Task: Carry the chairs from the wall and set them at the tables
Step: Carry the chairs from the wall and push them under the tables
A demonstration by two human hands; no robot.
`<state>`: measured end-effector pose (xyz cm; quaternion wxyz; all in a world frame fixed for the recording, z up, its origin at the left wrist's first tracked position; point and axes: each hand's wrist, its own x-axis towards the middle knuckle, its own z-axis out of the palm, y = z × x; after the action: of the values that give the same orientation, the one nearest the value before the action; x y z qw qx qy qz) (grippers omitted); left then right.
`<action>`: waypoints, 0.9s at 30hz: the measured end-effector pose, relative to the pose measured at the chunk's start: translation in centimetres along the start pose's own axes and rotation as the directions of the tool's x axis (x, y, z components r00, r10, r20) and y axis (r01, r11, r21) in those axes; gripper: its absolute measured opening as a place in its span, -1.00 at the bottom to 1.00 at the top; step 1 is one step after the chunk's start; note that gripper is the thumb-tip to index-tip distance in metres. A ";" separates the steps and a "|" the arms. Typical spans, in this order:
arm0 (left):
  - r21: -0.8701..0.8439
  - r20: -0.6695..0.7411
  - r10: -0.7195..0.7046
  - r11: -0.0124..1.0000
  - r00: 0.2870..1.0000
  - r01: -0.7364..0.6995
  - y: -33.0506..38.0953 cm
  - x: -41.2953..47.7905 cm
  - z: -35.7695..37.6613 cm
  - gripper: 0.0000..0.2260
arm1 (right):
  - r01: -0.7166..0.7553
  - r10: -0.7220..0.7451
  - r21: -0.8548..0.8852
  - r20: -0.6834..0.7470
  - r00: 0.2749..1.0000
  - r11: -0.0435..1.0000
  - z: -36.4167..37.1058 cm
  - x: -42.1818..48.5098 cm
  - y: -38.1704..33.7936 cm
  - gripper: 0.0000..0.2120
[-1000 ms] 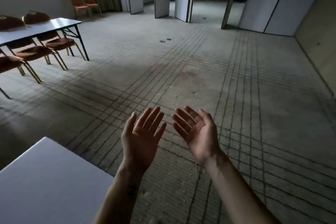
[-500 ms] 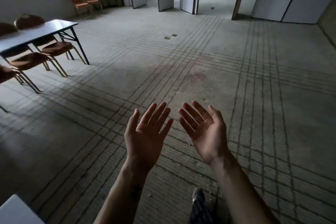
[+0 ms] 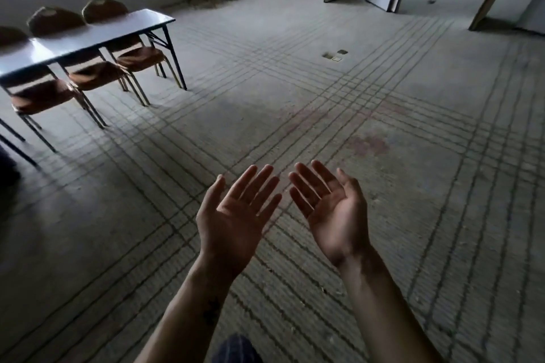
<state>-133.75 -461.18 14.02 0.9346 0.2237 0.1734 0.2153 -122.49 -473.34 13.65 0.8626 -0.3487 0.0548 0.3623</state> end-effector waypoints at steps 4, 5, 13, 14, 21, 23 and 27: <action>0.032 -0.014 0.010 0.999 1.000 -0.010 2.0 10.3 -0.4 -0.43 | -0.022 0.022 -0.002 -0.011 1.000 1.000 1.1 10.3 -1.7 -0.51; 0.042 -0.008 0.016 0.999 1.000 -0.016 2.4 12.2 -0.4 -0.43 | -0.032 0.032 -0.015 -0.015 0.999 0.999 1.3 12.3 -1.8 -0.51; -0.040 0.072 -0.024 0.999 0.997 0.027 9.8 35.1 2.8 -0.39 | -0.024 0.024 0.035 -0.001 1.000 0.999 11.1 31.5 -6.6 -0.56; -0.057 0.071 -0.035 0.998 0.997 0.039 10.6 37.7 3.5 -0.38 | -0.012 0.012 0.045 0.000 1.000 0.999 12.5 33.4 -7.5 -0.56; -0.060 0.147 -0.034 0.997 0.989 0.044 15.3 51.5 6.5 -0.36 | -0.005 0.005 -0.006 0.002 1.000 1.000 17.6 47.5 -10.7 -0.51; -0.078 0.118 -0.014 0.997 0.993 0.024 16.3 56.2 6.0 -0.36 | -0.026 0.026 -0.007 -0.005 1.000 1.000 18.3 52.8 -10.9 -0.52; -0.072 0.058 0.021 0.997 0.998 -0.017 18.2 67.8 6.2 -0.35 | -0.061 0.060 0.018 0.014 0.998 0.998 20.1 65.5 -12.6 -0.52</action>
<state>-79.61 -416.04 12.77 0.9447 0.1979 0.1358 0.2236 -69.34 -428.23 13.09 0.8548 -0.3365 0.0626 0.3902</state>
